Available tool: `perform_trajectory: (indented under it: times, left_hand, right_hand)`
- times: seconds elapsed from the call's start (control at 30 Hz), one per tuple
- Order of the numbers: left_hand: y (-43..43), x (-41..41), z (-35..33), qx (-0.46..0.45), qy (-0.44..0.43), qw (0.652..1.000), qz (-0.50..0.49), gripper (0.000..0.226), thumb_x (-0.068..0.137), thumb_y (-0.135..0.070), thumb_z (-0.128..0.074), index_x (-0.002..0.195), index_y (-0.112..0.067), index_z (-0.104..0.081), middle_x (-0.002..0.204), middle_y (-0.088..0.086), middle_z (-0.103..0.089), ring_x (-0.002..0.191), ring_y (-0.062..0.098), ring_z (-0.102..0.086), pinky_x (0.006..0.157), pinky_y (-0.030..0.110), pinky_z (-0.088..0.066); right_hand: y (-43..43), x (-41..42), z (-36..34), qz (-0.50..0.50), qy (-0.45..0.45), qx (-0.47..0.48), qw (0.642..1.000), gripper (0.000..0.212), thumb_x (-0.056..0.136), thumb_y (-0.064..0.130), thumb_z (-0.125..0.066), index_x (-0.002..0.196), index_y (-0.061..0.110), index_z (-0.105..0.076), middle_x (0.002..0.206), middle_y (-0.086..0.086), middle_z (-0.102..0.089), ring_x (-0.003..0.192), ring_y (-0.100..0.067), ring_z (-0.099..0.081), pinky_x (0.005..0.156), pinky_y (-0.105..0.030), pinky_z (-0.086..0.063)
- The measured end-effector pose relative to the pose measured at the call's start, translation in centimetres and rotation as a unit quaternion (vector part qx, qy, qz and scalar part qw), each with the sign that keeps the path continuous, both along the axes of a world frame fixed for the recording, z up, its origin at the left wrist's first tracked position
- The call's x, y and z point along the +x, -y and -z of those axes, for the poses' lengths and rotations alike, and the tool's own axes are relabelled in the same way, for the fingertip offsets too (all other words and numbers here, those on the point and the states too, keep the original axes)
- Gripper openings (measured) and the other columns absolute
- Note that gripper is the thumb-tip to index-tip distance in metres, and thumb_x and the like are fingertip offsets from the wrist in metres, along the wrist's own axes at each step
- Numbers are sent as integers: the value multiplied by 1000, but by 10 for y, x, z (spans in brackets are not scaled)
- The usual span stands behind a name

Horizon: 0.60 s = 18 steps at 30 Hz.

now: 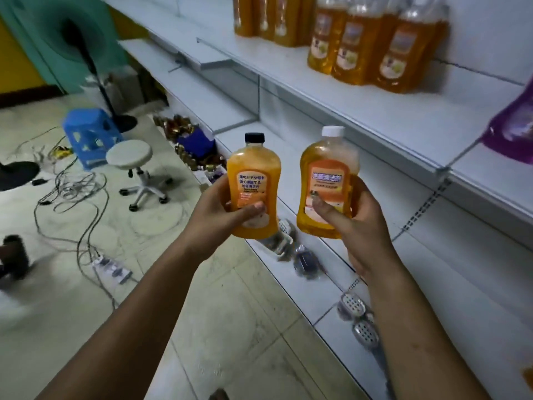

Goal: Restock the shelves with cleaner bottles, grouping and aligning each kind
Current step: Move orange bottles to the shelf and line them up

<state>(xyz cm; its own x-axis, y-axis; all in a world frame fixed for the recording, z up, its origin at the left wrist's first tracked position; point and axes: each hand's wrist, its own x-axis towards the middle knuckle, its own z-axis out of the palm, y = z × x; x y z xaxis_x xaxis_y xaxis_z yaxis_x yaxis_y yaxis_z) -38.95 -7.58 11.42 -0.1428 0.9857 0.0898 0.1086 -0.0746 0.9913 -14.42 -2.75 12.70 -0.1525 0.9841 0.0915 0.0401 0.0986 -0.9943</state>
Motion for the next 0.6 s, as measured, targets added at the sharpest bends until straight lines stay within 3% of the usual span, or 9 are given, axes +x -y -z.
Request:
perform_trajectory:
  times: [0.17, 0.4, 0.6]
  left_hand:
    - [-43, -63, -31, 42, -2, 999, 10, 64, 80, -26, -82, 139, -18, -56, 124, 3, -74, 115, 21, -73, 96, 45, -60]
    - [-127, -89, -72, 97, -3, 995, 18, 59, 78, -29, -83, 132, -25, -61, 116, -4, -77, 109, 17, -75, 88, 36, -64]
    - [-209, -86, -92, 123, -38, 991, 44, 58, 81, -27, -83, 134, -30, -60, 117, -4, -77, 110, 20, -75, 92, 46, -62]
  right_hand:
    - [-33, -43, -39, 65, 10, 61, 996, 59, 76, 47, -90, 126, 32, -64, 119, 7, -76, 111, -15, -73, 103, -51, -55]
    - [-94, -47, -84, 147, 17, 108, 983, 76, 68, 42, -87, 135, 28, -53, 120, 7, -75, 107, -10, -74, 92, -39, -60]
    - [-162, -33, -97, 199, 5, 132, 971, 72, 69, 40, -87, 132, 30, -55, 128, 6, -73, 114, -14, -72, 97, -51, -59]
